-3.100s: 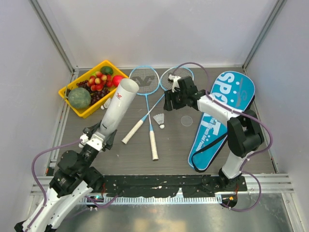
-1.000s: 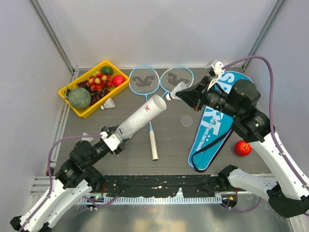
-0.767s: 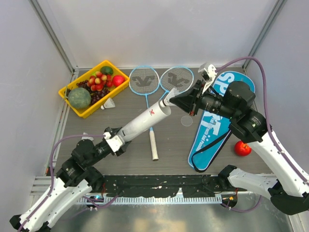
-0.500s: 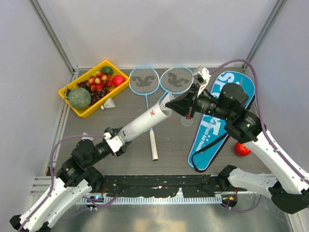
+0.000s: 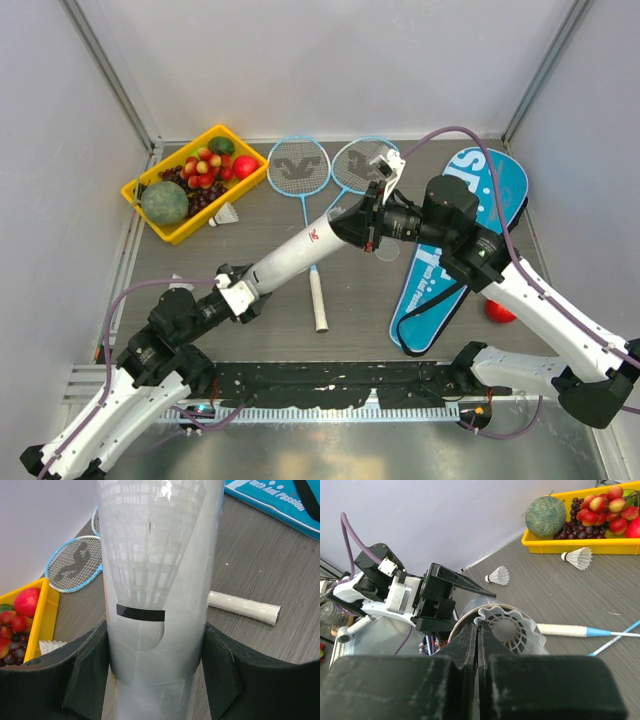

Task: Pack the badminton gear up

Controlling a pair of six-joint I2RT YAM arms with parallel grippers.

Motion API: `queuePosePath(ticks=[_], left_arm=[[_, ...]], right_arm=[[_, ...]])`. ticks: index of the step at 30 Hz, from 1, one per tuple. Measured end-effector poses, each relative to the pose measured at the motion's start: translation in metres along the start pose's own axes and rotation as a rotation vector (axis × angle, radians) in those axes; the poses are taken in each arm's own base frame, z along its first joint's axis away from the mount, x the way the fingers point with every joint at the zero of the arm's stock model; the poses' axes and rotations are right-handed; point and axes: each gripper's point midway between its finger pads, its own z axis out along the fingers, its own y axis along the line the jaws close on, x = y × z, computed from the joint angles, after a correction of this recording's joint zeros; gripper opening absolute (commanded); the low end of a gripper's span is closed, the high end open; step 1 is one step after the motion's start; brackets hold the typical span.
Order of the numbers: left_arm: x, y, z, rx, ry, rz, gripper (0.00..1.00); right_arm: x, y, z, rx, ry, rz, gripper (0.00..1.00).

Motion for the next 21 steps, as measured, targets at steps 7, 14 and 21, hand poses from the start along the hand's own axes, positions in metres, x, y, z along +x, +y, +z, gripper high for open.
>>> queuePosePath(ticks=[7,14,21], left_arm=[[0.0,0.0,0.0,0.002,0.0,0.004,0.16],[0.004,0.001,-0.001,-0.006,0.015,0.002,0.16],[0.001,0.002,-0.002,-0.01,0.001,0.003,0.16]], right_arm=[[0.001,0.005,0.006,-0.018,0.001,0.03,0.49],[-0.006,0.007,-0.006,0.021,-0.03,0.043,0.68],[-0.03,0.029,-0.035,0.014,-0.114,0.018,0.73]])
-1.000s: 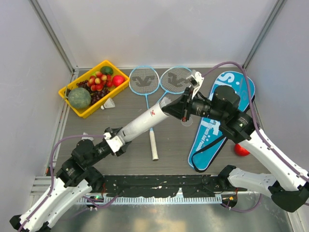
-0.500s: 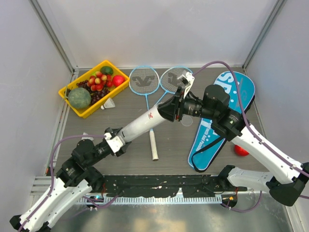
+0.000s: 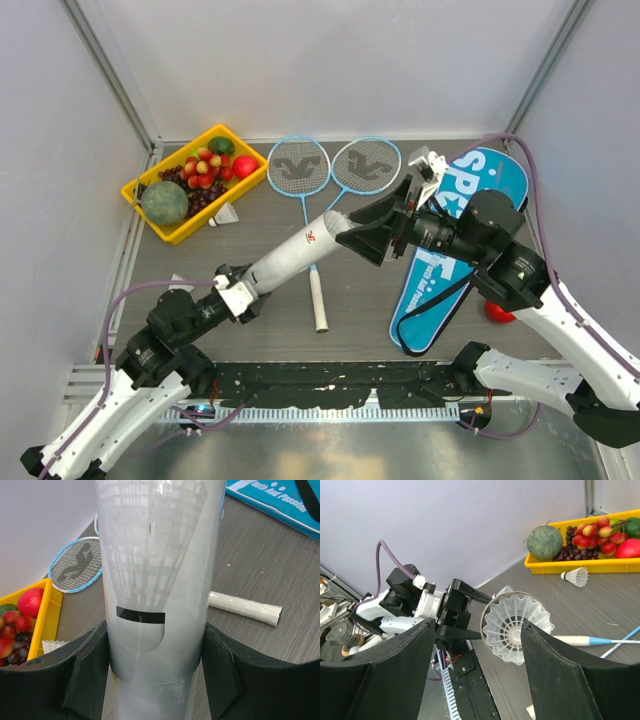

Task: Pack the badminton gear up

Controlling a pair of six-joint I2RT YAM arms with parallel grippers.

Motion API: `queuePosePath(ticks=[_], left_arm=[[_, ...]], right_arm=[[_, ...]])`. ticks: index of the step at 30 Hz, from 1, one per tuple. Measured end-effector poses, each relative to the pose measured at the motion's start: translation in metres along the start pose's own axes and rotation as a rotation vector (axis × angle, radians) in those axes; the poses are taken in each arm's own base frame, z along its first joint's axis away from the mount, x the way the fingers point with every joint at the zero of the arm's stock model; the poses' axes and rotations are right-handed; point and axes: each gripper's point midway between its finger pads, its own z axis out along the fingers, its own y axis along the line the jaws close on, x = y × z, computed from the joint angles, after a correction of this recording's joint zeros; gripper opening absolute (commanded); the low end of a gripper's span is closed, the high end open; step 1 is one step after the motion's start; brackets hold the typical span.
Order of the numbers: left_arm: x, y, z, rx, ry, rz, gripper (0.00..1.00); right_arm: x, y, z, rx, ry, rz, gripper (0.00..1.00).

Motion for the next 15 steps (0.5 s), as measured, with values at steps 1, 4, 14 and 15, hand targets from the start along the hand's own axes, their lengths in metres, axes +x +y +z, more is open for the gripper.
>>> queuePosePath(ticks=[1,4,14,15], left_arm=[[-0.001,0.0,0.0,-0.002,-0.005,0.001,0.15],[-0.005,0.002,-0.001,-0.009,-0.02,0.003,0.15],[-0.012,0.004,-0.005,-0.024,-0.056,0.009,0.15],[-0.012,0.004,-0.005,-0.023,-0.056,0.01,0.15]], right_arm=[[-0.003,0.001,-0.002,0.005,-0.011,-0.004,0.73],[-0.006,-0.003,-0.002,0.031,-0.016,-0.01,0.73],[0.026,-0.047,0.019,0.179,0.103,0.007,0.65],[0.029,-0.05,0.021,0.185,0.111,0.008,0.6]])
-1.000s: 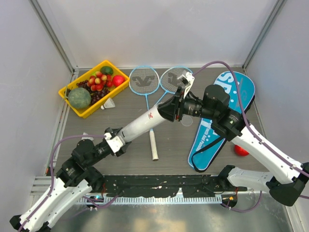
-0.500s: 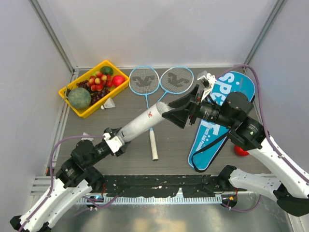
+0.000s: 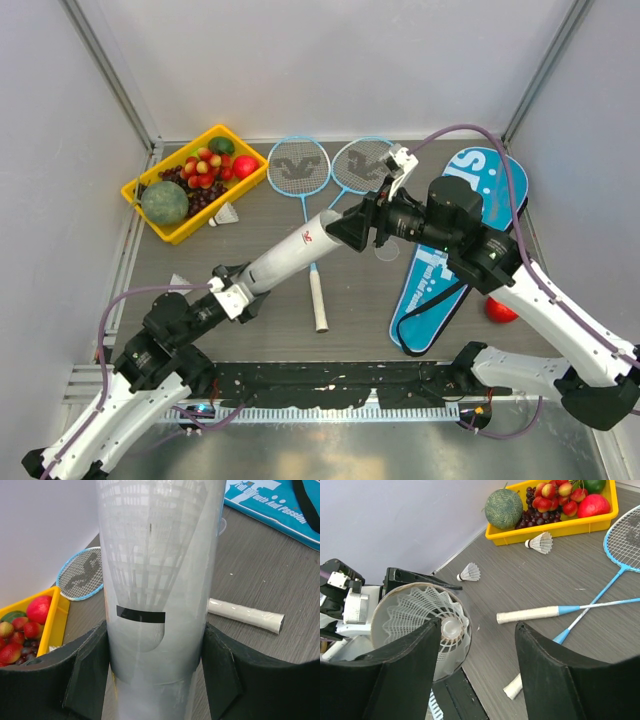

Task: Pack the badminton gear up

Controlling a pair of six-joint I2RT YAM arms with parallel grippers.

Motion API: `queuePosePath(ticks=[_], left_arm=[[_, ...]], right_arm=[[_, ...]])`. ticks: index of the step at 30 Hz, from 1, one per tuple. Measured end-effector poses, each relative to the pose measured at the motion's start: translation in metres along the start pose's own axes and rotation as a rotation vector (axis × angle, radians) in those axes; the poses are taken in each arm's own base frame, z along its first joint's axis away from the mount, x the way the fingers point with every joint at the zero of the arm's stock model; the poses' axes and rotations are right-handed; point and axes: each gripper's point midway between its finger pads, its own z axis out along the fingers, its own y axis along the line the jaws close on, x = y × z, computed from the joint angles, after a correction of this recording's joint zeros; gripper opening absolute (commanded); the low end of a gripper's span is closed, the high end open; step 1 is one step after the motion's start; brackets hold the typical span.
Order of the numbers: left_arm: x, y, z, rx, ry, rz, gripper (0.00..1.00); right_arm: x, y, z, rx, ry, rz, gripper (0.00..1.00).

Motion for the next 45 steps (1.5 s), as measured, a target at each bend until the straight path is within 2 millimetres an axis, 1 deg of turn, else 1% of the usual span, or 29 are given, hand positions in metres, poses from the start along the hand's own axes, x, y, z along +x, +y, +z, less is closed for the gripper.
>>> queuePosePath(ticks=[1,2,4,6,9,10,11,12,13,14,15,16,18,21,25,27,29,32,34,38,39,41,43,44,45], left_arm=[[0.0,0.0,0.0,0.002,0.001,0.0,0.15],[0.001,-0.001,0.0,0.005,0.001,-0.001,0.15],[0.001,-0.002,0.001,0.008,0.001,-0.001,0.15],[0.002,-0.002,0.001,0.008,0.002,-0.001,0.15],[0.002,-0.002,0.001,0.01,0.002,-0.001,0.15],[0.002,-0.003,0.001,0.013,0.001,0.0,0.15],[0.002,-0.003,0.001,0.016,0.001,0.002,0.15],[0.002,-0.003,0.001,0.017,0.0,0.002,0.15],[0.002,-0.003,0.001,0.016,0.001,0.002,0.15],[0.002,-0.003,0.001,0.012,0.002,0.001,0.15],[0.002,-0.001,0.001,0.004,0.005,-0.001,0.15],[0.003,0.001,0.001,-0.011,0.012,-0.003,0.16],[0.008,0.009,0.002,-0.057,0.042,-0.017,0.17],[0.014,0.027,0.001,-0.154,0.106,-0.059,0.19],[0.007,0.057,-0.005,-0.304,0.159,-0.113,0.19],[0.0,0.071,-0.01,-0.373,0.172,-0.132,0.19],[-0.006,0.084,-0.016,-0.441,0.179,-0.155,0.2],[-0.018,0.102,-0.033,-0.545,0.17,-0.189,0.2],[-0.031,0.113,-0.047,-0.609,0.137,-0.216,0.19],[-0.072,0.13,-0.082,-0.688,-0.002,-0.266,0.18],[-0.086,0.134,-0.094,-0.699,-0.053,-0.278,0.18],[-0.104,0.139,-0.109,-0.71,-0.115,-0.294,0.18],[-0.121,0.141,-0.123,-0.708,-0.179,-0.317,0.18],[-0.13,0.141,-0.13,-0.702,-0.213,-0.328,0.18],[-0.135,0.141,-0.134,-0.696,-0.234,-0.336,0.18]], right_arm=[[0.001,-0.001,0.001,0.001,0.005,0.001,0.58],[0.003,-0.002,0.003,0.002,0.01,0.003,0.54],[0.004,-0.001,0.006,-0.01,0.016,0.007,0.5],[0.005,0.003,0.011,-0.037,0.021,0.017,0.49],[0.008,0.009,0.02,-0.085,0.036,0.033,0.61],[0.009,0.009,0.022,-0.094,0.042,0.039,0.63],[0.011,0.01,0.024,-0.1,0.05,0.044,0.68],[0.012,0.009,0.026,-0.1,0.055,0.049,0.7],[0.012,0.009,0.026,-0.098,0.056,0.052,0.75],[0.012,0.008,0.026,-0.094,0.052,0.052,0.76],[0.009,0.008,0.025,-0.086,0.042,0.053,0.8],[0.006,0.008,0.022,-0.081,0.031,0.055,0.8],[-0.003,0.005,0.016,-0.052,-0.013,0.055,0.83],[-0.022,0.005,-0.001,-0.022,-0.117,0.044,0.87],[-0.035,0.007,-0.023,-0.022,-0.248,0.038,0.89],[-0.036,0.004,-0.024,-0.015,-0.283,0.039,0.89],[-0.035,0.0,-0.02,-0.01,-0.305,0.043,0.89],[-0.028,-0.009,-0.004,-0.002,-0.307,0.064,0.88],[-0.015,-0.019,0.014,0.004,-0.288,0.094,0.88],[0.027,-0.046,0.061,0.032,-0.184,0.165,0.87],[0.039,-0.051,0.075,0.031,-0.153,0.181,0.86],[0.065,-0.061,0.103,0.024,-0.084,0.212,0.84],[0.09,-0.065,0.129,0.015,-0.009,0.239,0.82],[0.104,-0.066,0.149,0.004,0.034,0.252,0.82],[0.114,-0.065,0.162,-0.008,0.063,0.26,0.81]])
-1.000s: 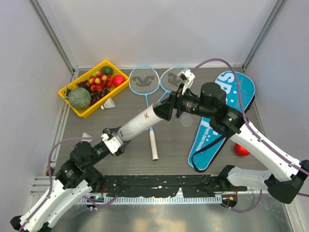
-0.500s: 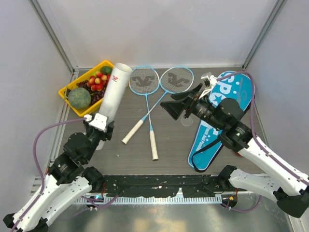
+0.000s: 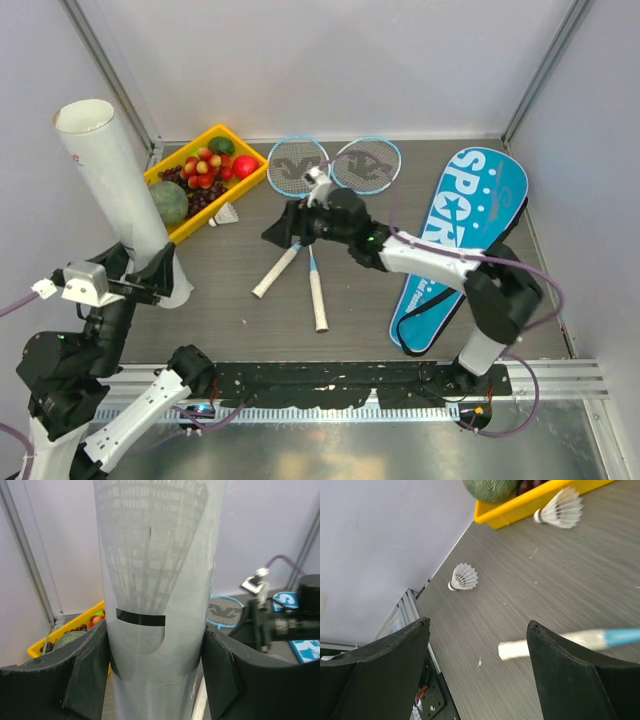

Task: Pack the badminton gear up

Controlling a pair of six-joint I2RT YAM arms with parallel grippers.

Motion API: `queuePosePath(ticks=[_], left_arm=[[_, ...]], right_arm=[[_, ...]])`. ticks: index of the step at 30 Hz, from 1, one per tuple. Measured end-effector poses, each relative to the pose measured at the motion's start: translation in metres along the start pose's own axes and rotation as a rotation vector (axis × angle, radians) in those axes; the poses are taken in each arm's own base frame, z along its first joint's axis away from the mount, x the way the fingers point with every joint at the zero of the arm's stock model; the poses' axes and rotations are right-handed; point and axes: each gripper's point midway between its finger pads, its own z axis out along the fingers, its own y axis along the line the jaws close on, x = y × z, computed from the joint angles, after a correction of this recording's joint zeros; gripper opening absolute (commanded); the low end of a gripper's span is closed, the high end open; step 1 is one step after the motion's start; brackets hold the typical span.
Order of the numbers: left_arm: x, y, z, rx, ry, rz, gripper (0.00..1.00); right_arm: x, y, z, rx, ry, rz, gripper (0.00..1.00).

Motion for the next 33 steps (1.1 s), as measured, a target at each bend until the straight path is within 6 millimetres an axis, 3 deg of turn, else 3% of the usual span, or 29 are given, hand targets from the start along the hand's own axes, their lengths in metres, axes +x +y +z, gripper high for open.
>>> queuePosePath(ticks=[3,9,16,20,33], left_arm=[[-0.009,-0.004,-0.007,0.039,-0.019,-0.039,0.18],[0.002,-0.02,-0.012,0.125,0.024,-0.08,0.18],[0.005,-0.029,-0.019,0.181,0.039,-0.116,0.18],[0.006,-0.031,-0.024,0.197,0.039,-0.122,0.18],[0.001,-0.025,-0.035,0.197,0.006,-0.137,0.18]], right_arm=[[0.028,0.002,0.045,-0.036,0.088,0.025,0.8],[0.062,0.033,0.135,-0.159,0.182,0.035,0.77],[0.108,0.06,0.197,-0.278,0.261,0.061,0.75],[0.13,0.065,0.216,-0.314,0.296,0.125,0.73],[0.175,0.049,0.239,-0.274,0.338,0.351,0.72]])
